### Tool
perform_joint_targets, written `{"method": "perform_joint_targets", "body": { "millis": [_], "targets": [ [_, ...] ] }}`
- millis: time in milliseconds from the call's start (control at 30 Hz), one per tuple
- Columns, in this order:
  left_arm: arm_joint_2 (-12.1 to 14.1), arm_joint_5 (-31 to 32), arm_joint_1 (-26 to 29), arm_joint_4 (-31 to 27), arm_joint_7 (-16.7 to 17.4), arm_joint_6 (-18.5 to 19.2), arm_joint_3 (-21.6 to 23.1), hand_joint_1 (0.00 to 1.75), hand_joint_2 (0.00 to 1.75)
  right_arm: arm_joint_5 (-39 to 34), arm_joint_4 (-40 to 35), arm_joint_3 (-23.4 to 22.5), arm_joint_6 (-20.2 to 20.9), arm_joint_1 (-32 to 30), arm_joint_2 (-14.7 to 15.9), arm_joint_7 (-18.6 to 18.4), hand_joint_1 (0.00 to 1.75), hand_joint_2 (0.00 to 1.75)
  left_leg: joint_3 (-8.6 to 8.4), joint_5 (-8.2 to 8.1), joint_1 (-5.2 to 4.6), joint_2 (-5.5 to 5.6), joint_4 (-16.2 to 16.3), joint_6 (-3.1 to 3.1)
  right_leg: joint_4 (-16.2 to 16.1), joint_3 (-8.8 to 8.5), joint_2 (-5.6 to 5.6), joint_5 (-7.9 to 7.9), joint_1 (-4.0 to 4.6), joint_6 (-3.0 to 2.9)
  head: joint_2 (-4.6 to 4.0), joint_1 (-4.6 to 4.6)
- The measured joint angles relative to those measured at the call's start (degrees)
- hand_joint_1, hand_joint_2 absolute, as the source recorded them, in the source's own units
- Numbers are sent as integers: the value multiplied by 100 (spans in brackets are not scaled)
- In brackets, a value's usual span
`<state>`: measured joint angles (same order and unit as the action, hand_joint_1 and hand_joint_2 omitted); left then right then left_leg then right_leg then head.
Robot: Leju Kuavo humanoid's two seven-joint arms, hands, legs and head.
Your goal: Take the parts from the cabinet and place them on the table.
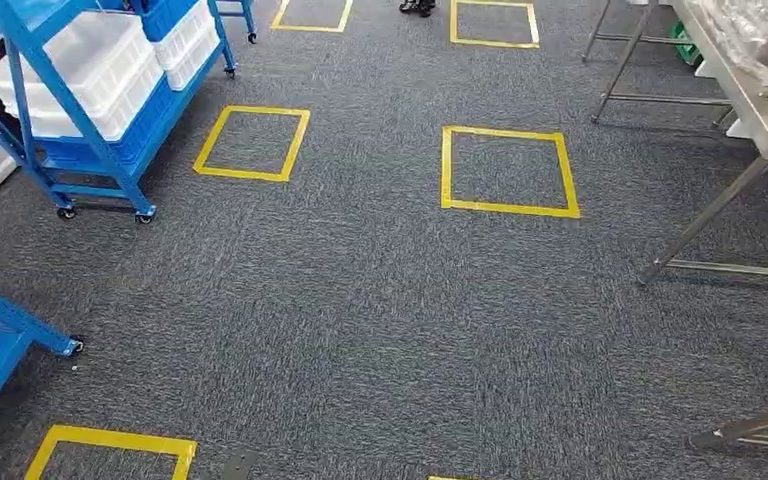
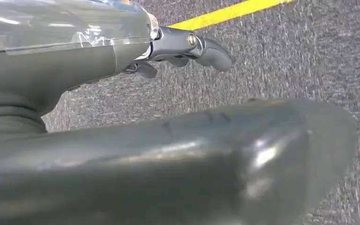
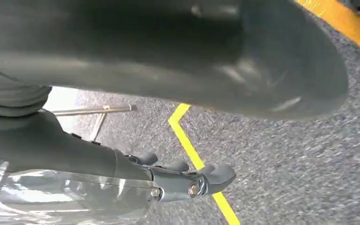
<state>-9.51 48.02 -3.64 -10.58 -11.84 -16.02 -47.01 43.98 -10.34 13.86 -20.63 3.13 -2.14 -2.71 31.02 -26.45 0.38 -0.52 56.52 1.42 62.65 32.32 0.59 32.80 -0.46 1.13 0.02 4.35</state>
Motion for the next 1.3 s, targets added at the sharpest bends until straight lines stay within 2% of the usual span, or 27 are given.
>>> {"method": "perform_joint_targets", "body": {
  "millis": [67,100,133,167,233,267,300,400,433,467,500,567,600,633,667,700,767,800,933,967,1000,1067,1133,1167,1200,1267,1300],
  "targets": [
    [0,-2,-10,0,-18,0,-2,0,0,0,0,2,4,-10,-2,0,0,0,27,8,-14,57,3,13,906,442,-33,418,-19,21,0,2],
    [0,-2,-4,0,-24,0,-4,0,0,7,0,4,13,-11,-4,-6,0,0,32,9,-21,91,7,12,1242,618,-34,487,-28,31,0,2],
    [0,-4,4,0,-37,0,-7,0,0,9,0,7,18,-8,-4,-20,0,0,30,10,-22,123,9,10,1277,651,-34,404,-34,33,0,2],
    [0,-4,3,0,-53,0,-11,0,0,15,0,7,33,-6,-4,-31,0,0,24,11,-21,173,14,7,1008,537,-36,173,-38,26,0,2],
    [-2,-4,-7,0,-83,0,-11,0,0,15,0,7,46,-7,-4,-55,0,0,0,9,-20,261,19,-9,24,66,-94,-362,-44,-10,0,2],
    [-7,-4,-9,0,-96,2,-13,0,0,15,0,7,46,-5,4,-68,0,0,3,7,-15,289,20,-33,-403,-126,-252,-490,-47,-40,0,2],
    [-7,-4,-19,0,-110,2,-13,0,0,15,0,7,48,7,7,-72,0,0,32,0,-52,312,51,-80,-497,-145,-315,-446,-18,-57,0,2],
    [-11,4,-34,0,-125,2,-17,0,0,13,0,7,50,36,7,-72,0,0,61,33,-10,379,30,-177,-486,-117,-236,-473,16,-132,0,2],
    [-11,9,-34,0,-129,4,-17,0,0,13,0,7,50,48,7,-70,0,0,90,12,-24,388,57,-222,-537,-130,-198,-507,-25,-182,0,2],
    [-11,13,-31,0,-131,4,-17,0,0,13,0,7,50,48,2,-70,0,0,119,-70,-9,291,178,-232,-558,-145,-135,-523,-30,-228,0,2],
    [-11,15,-36,0,-131,4,-15,0,0,13,0,7,50,48,2,-66,0,0,255,-288,-26,183,481,-251,-560,-139,-111,-515,-21,-268,0,2],
    [-11,13,-45,0,-116,4,-15,0,0,17,0,7,72,50,9,-63,0,0,679,-777,-9,144,1428,-278,-558,-134,-20,-508,7,-296,0,2],
    [-11,11,-43,0,-112,4,-17,0,0,24,0,7,94,55,18,-63,0,0,895,-949,-3,138,1899,-290,-556,-129,29,-508,17,-296,0,4],
    [-11,11,-37,0,-90,7,-17,0,0,37,0,7,128,63,24,-68,0,0,985,-973,2,131,2103,-299,-554,-129,64,-508,25,-296,0,4],
    [-11,9,-29,0,-77,7,-17,0,0,50,0,7,162,76,24,-70,0,0,921,-844,6,119,1984,-301,-552,-135,100,-507,27,-295,0,2],
    [-11,9,-25,0,-70,7,-20,0,0,68,0,7,175,94,24,-72,0,0,719,-613,8,101,1599,-296,-548,-141,126,-502,26,-287,0,2],
    [-11,9,-34,0,-64,7,-22,0,0,88,0,7,208,134,24,-83,0,0,143,-126,12,-8,495,-271,-531,-162,172,-484,24,-260,0,4],
    [-11,4,-49,0,-61,9,-26,0,0,103,0,7,223,147,24,-90,0,0,-36,-137,-4,-166,107,-244,-514,-161,196,-464,51,-228,0,2],
    [-9,-7,-40,0,-50,11,-55,0,0,120,-2,9,267,206,31,-127,0,0,9,-92,-56,-34,79,-100,-508,-159,279,-467,55,-108,0,2],
    [-11,-7,-41,0,-50,11,-59,0,0,123,-4,9,269,214,33,-127,0,0,-37,-43,-7,-13,18,-34,-472,-150,266,-421,45,-69,0,4],
    [-13,-4,-46,0,-50,11,-61,0,0,125,-4,9,269,217,42,-129,0,0,-36,-33,-12,1,7,-17,-310,-96,142,-285,28,-44,0,0],
    [-15,-4,-63,0,-70,22,-77,0,0,125,-4,13,293,216,42,-136,0,0,-11,-19,-16,45,9,14,543,306,6,200,2,-6,0,2],
    [-17,0,-58,0,-105,37,-94,0,0,116,-4,13,297,208,42,-144,0,0,1,-19,-28,104,16,14,1292,678,-14,436,-6,13,0,2],
    [-17,9,-57,0,-116,37,-96,0,0,103,-4,13,295,204,42,-144,0,0,-4,-19,-30,138,16,14,1301,693,-18,351,-9,11,0,2],
    [-17,11,-62,0,-120,39,-98,0,0,85,-4,13,286,200,48,-149,0,0,-15,-20,-31,188,18,13,1010,571,-23,113,-13,2,0,2],
    [-20,0,-78,0,-129,55,-100,0,0,72,-4,13,267,189,68,-149,0,0,-48,-30,-30,274,19,-3,-32,76,-109,-452,-17,-41,0,2],
    [-24,-2,-84,0,-136,59,-103,0,0,66,-2,13,258,176,85,-142,0,0,-43,-33,-21,294,19,-21,-426,-92,-291,-513,-22,-75,0,2]
  ]
}}
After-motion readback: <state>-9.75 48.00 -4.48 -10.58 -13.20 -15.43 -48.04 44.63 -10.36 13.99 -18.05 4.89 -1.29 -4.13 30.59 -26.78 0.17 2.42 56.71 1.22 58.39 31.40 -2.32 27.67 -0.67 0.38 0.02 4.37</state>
